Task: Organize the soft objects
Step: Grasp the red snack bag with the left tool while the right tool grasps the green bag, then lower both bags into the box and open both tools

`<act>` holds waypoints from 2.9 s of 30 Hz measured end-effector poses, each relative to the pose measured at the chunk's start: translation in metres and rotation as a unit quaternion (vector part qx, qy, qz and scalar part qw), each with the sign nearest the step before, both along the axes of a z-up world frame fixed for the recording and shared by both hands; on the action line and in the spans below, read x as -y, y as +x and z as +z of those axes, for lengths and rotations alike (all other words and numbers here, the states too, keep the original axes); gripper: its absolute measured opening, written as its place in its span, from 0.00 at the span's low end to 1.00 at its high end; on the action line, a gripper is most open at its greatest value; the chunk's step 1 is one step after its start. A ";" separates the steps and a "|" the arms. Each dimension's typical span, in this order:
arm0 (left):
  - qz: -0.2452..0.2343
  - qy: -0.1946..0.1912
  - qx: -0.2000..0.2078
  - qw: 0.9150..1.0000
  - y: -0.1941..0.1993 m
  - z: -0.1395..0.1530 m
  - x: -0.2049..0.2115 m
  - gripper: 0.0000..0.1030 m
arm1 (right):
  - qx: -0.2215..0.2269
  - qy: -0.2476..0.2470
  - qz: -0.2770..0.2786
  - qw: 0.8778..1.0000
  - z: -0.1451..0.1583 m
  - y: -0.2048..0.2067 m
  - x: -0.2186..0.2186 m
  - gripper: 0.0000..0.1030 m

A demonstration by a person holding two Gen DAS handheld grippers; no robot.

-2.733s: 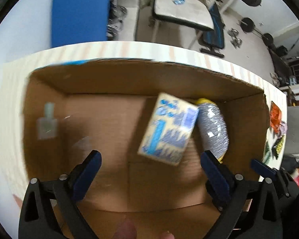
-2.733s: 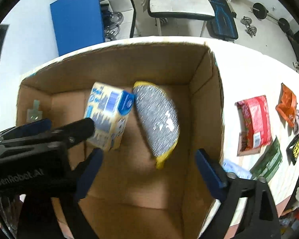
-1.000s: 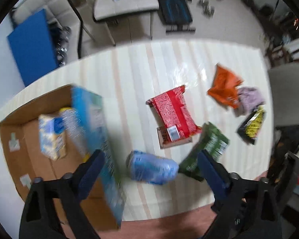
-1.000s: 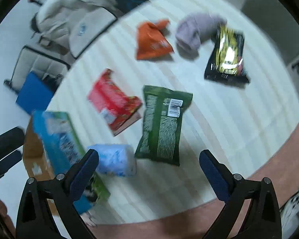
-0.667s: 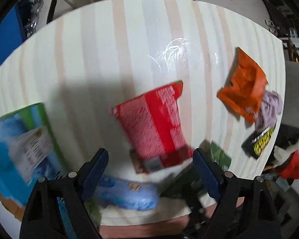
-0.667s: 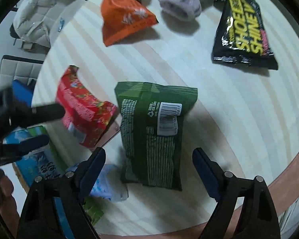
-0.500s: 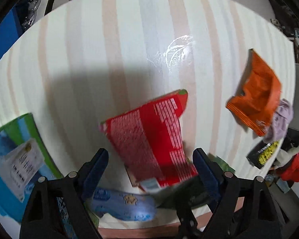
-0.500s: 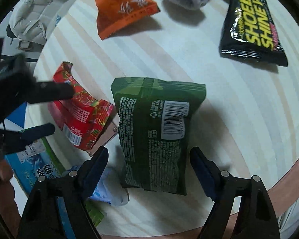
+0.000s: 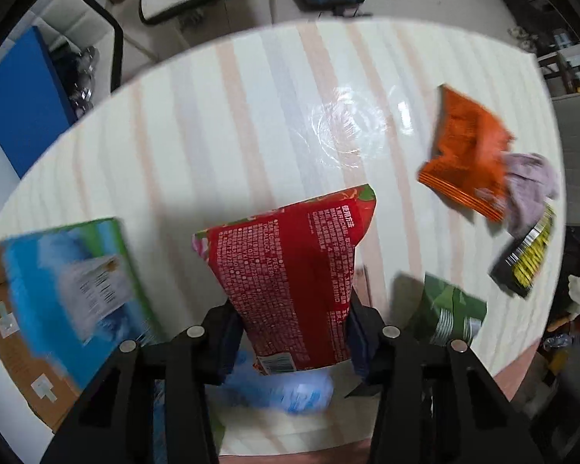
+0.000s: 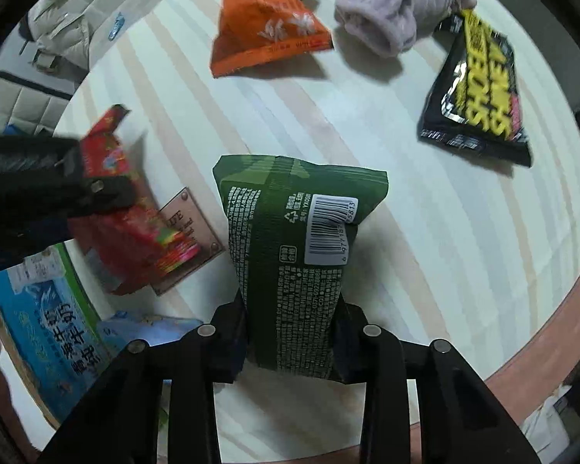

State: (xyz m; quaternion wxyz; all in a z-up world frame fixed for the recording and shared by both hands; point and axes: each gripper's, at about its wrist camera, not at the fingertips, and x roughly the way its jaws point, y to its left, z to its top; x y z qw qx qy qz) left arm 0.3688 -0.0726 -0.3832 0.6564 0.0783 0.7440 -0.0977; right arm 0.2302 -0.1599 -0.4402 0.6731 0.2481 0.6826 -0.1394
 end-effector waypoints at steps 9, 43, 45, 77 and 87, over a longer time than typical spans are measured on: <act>0.049 -0.085 0.101 0.990 -0.052 0.138 -0.111 0.42 | 0.081 0.015 0.083 0.993 0.100 -0.014 -0.043 0.35; 0.112 0.030 -0.017 0.993 0.005 -0.027 -0.347 0.42 | -0.014 0.009 0.297 0.955 0.046 0.023 -0.317 0.36; 0.108 0.029 -0.016 0.994 0.008 -0.026 -0.344 0.43 | -0.024 0.007 0.299 0.954 0.038 0.024 -0.315 0.36; 0.156 0.017 0.125 0.980 -0.117 0.099 -0.382 0.99 | 0.039 -0.044 0.293 0.954 0.125 -0.025 -0.287 1.00; 0.158 0.012 0.171 0.972 -0.155 0.151 -0.354 0.99 | 0.100 -0.026 0.281 0.954 0.162 -0.059 -0.278 1.00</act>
